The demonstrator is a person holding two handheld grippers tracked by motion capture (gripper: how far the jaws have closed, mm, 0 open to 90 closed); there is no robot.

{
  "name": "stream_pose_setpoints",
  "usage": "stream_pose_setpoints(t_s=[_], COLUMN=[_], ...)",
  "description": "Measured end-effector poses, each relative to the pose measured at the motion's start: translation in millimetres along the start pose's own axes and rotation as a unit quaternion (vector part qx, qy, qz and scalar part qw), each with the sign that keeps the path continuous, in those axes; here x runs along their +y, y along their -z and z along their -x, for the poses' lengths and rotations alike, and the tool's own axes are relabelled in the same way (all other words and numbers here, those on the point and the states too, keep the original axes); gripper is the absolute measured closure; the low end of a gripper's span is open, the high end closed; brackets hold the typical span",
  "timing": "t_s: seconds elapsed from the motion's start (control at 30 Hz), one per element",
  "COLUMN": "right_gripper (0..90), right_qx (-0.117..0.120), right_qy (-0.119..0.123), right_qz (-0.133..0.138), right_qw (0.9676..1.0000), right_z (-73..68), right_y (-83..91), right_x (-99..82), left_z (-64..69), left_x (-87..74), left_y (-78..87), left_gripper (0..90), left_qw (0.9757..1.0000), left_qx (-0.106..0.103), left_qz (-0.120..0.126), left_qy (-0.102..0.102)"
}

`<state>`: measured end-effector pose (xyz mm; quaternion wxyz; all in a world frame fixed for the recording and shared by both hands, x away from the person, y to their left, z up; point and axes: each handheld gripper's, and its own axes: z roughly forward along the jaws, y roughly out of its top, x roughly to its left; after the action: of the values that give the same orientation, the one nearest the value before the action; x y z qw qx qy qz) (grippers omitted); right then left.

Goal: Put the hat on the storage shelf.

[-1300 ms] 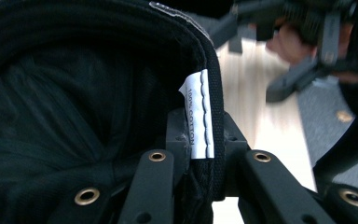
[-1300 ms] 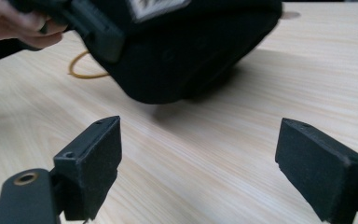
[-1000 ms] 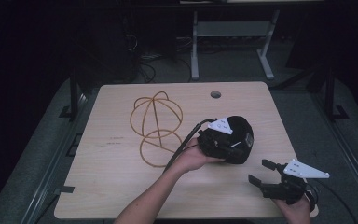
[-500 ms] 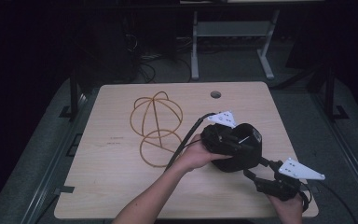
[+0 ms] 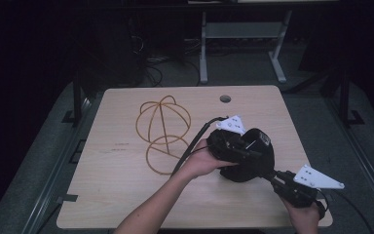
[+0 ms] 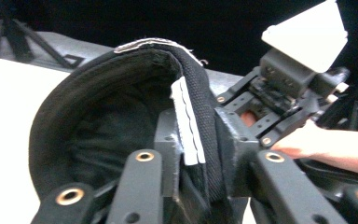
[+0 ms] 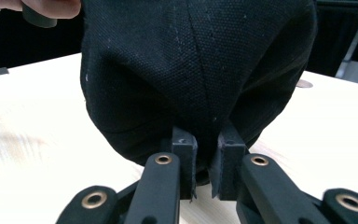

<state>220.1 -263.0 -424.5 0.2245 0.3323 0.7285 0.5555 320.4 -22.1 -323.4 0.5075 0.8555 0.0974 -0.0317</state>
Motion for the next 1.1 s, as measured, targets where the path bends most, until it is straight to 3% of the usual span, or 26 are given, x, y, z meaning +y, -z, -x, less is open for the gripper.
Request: stream_pose_setpoints(t_s=[0.1,0.2,0.37,0.7,0.87,1.1], right_gripper=[81.9,81.9,81.9,82.7,82.8,82.8], right_qx=[0.009,0.027,0.038,0.042,0.036,0.040], right_qy=[-0.009,-0.024,-0.037,-0.035,-0.056,-0.073], right_qz=[-0.002,-0.010,-0.014,-0.037,-0.040,-0.046], right_qw=[0.9999,0.9993,0.9985,0.9978,0.9970,0.9955], right_z=[1.1,3.6,3.7,4.0,17.7,26.3], right_y=[2.0,4.8,6.8,9.0,17.4,22.2], right_x=[3.3,7.9,12.3,37.6,45.4,51.1], left_z=[1.7,2.8,7.2,15.8,16.3,15.4], left_x=[1.2,0.5,-0.6,-1.7,-12.2,-35.1], left_y=[5.1,8.3,16.0,40.3,53.1,60.1], left_gripper=[59.9,51.6,48.4,40.9,39.9,39.3], left_qw=[0.9998,0.9996,0.9993,0.9989,0.9987,0.9978], left_qx=[0.016,0.017,0.021,0.032,0.043,0.059], left_qz=[-0.009,-0.019,-0.025,-0.021,-0.012,-0.022], left_qy=[-0.006,-0.009,-0.015,-0.025,-0.022,-0.021])
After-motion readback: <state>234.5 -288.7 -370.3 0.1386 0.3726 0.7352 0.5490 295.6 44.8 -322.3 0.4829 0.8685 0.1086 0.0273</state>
